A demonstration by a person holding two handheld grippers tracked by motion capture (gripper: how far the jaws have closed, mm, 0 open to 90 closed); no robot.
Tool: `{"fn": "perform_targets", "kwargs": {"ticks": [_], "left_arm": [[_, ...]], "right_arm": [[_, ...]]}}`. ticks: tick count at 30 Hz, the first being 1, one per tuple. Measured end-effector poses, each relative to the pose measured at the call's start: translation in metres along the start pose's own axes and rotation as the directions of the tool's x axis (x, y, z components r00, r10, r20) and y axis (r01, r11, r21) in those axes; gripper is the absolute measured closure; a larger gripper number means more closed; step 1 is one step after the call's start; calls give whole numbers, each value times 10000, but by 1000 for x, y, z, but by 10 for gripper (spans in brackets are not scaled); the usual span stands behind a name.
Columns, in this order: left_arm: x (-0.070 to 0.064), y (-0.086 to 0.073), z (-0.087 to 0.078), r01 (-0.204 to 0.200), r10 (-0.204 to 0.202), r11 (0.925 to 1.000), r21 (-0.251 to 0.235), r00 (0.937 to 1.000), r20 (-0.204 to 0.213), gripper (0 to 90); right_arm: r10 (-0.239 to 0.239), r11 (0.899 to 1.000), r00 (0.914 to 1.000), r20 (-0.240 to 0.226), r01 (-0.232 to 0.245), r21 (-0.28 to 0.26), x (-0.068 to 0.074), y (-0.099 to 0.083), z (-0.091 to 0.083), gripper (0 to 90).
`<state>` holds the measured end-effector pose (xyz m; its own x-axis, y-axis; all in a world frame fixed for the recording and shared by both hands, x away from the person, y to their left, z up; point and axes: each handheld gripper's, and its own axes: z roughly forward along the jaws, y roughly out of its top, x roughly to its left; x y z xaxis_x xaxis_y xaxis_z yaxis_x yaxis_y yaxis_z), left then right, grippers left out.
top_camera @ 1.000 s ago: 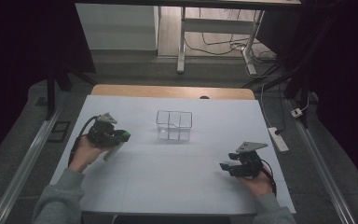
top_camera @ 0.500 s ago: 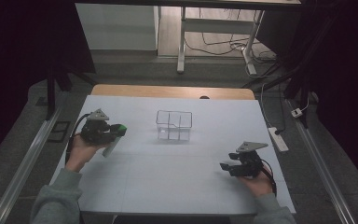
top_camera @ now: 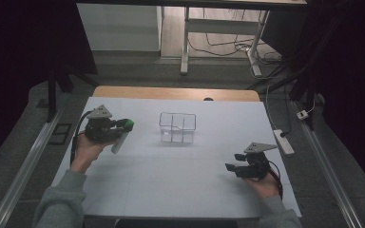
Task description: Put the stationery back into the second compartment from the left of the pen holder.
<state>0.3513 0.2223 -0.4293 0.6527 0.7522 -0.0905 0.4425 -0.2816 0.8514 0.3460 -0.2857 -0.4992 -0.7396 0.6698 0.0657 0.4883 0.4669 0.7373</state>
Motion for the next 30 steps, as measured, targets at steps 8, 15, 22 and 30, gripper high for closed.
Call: {"fn": "perform_targets", "kwargs": {"ticks": [8,15,22,30], "left_arm": [[-8,12,-2,-125,132,9925,-1219,9999,50,665],[-8,14,9,-82,137,9867,-1621,9994,330,664],[-8,23,18,-156,236,9853,-1703,9987,450,664],[-13,36,27,-183,300,9804,-1960,9979,572,664]], "right_arm": [[-220,9997,9998,-34,220,63,4,2,3,382],[-274,9996,9995,158,274,32,7,2,-1,383],[-210,9998,9995,220,209,46,4,1,-1,382],[-236,9996,9994,242,233,127,4,1,1,379]]}}
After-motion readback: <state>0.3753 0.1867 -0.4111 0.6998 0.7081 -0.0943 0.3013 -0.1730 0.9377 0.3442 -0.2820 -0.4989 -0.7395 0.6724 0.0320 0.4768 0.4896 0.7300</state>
